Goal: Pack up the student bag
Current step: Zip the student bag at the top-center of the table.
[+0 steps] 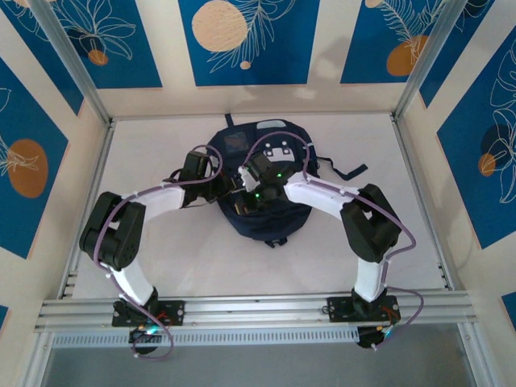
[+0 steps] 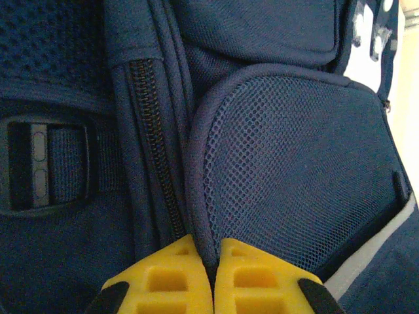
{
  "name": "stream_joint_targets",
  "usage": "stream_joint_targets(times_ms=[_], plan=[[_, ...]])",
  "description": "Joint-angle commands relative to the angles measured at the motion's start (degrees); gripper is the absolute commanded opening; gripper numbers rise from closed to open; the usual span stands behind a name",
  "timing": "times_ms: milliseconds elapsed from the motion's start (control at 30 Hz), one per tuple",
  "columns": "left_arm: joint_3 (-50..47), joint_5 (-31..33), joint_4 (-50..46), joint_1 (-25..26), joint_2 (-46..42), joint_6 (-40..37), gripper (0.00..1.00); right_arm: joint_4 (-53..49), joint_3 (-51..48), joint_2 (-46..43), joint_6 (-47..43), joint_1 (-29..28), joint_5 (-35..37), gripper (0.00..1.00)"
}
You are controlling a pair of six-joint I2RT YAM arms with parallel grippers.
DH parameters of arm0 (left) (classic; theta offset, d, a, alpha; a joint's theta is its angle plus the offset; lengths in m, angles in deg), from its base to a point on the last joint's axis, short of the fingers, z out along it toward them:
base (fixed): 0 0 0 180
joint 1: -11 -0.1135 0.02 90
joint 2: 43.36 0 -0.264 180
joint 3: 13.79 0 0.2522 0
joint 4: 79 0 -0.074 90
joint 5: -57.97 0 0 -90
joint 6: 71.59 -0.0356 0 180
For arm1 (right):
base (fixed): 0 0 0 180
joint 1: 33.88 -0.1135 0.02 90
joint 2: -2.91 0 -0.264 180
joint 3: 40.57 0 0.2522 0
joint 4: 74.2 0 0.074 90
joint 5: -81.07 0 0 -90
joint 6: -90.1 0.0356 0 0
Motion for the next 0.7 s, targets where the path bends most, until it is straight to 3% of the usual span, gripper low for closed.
stream_joint_targets(times_ms=[0, 233, 300, 400, 500, 600, 667], plan=[[2.6, -2.1, -2.8, -2.4, 0.4, -5.6, 0.00, -15.3, -4.0, -6.2, -5.3, 0.0, 7.7, 0.00], [6.8, -1.3, -6.9, -4.4, 1.5, -9.4, 0.00, -22.1, -5.9, -8.8, -5.6, 8.1, 23.6, 0.00], [8.6, -1.2, -7.9, -4.9, 2.2, -10.2, 0.00, -24.0, -4.0, -7.2, -4.8, 9.9, 31.3, 0.00], [11.5, 0.2, -9.8, -5.5, 3.2, -11.8, 0.00, -27.4, 0.6, -3.1, -2.1, 10.4, 43.0, 0.00], [13.2, 0.3, -10.4, -5.8, 3.1, -11.6, 0.01, -29.6, 7.5, 2.7, -1.9, 7.7, 43.8, 0.00], [12.5, 0.7, -11.0, -5.8, 1.4, -11.0, 0.29, -27.0, 11.9, 6.3, -3.4, 3.5, 39.6, 0.00], [11.4, 1.4, -12.2, -5.9, -0.5, -10.8, 0.54, -25.2, 14.9, 7.9, -2.9, 1.8, 35.1, 0.00]])
